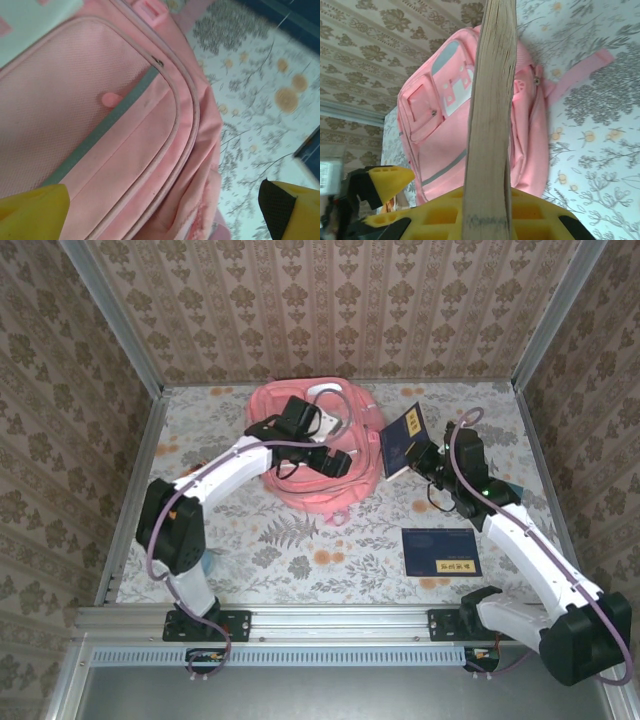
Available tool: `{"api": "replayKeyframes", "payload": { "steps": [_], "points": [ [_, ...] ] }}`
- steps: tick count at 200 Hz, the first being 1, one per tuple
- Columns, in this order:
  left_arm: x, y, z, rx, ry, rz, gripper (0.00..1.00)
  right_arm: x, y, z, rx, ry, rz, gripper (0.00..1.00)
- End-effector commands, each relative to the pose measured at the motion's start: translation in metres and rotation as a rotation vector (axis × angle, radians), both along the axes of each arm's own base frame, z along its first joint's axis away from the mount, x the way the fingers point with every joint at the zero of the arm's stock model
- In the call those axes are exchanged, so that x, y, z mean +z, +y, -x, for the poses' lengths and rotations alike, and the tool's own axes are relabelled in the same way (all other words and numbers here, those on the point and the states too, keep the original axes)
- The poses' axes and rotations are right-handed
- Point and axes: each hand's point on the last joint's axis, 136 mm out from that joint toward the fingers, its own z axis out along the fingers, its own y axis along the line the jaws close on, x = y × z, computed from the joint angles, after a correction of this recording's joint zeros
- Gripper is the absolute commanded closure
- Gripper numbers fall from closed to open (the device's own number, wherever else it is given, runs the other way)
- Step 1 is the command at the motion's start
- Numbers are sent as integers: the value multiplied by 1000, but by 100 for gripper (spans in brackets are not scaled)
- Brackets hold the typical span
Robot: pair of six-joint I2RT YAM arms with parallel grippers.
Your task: Pack the student bag
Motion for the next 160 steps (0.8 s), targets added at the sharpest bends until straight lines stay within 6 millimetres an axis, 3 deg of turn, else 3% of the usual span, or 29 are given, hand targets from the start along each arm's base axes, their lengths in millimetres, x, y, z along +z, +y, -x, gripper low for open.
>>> {"api": "replayKeyframes", "payload": {
  "steps": [1,42,86,129,160],
  "points": [
    [-21,-5,2,-117,-43,-157,5,-6,-17,12,-40,11,46,93],
    [-47,-23,-17,-137,-11,-251,21,-15,-21,16,-56,31,27,94],
    [-70,-23,-36,-83,-20,-361,21,-21,-19,16,-46,45,22,93],
    [-83,-29,-22,-167,-43,-444,15,-26,-18,13,-41,54,21,93],
    [-86,-25,-32,-147,-78,-500,17,-30,-15,10,-31,62,11,93]
  ]
}}
